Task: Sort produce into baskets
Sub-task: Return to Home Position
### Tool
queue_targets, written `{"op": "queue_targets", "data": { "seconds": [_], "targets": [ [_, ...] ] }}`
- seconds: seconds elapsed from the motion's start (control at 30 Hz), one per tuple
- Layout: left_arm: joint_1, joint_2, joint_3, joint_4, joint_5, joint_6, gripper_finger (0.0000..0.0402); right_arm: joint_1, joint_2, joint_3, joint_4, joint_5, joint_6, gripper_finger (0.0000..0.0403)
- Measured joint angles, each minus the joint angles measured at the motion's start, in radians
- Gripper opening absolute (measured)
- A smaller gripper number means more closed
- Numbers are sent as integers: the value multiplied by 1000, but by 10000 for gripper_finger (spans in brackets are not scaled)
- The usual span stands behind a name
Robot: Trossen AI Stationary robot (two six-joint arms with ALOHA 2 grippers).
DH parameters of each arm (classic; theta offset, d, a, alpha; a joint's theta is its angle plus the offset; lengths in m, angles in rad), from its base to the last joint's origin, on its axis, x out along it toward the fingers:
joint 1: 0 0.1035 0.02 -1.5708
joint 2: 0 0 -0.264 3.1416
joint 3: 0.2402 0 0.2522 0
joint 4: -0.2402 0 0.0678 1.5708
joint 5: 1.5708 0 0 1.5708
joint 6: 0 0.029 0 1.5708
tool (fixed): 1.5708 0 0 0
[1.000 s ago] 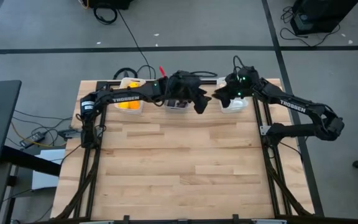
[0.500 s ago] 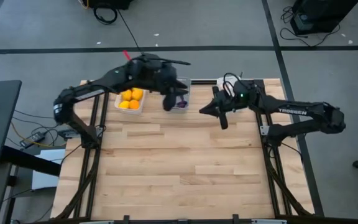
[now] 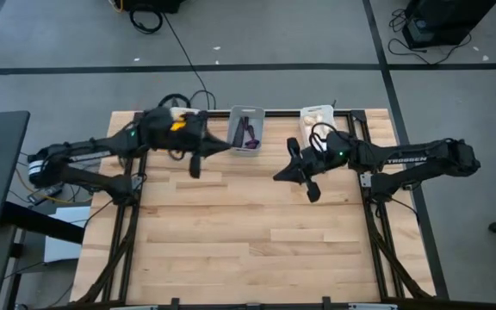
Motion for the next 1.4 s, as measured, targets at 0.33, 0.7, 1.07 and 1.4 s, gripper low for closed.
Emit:
{"op": "queue_targets", "data": {
  "seconds": [0.33,0.7,1.07,1.4],
  "targets": [
    [35,-345,-372,157,-89,156,4,-20,-119,0,-144,66,-76,6],
    [51,-551,-399,-160,-82,146,4,-72,-398,-20,-437,173,-157,6],
    [45,-546,-495,-166,3,227,10,-100,-672,-323,-255,236,34,6],
    [45,-635,-686,56,23,109,11,-101,-833,-433,-231,210,50,6]
  ]
}}
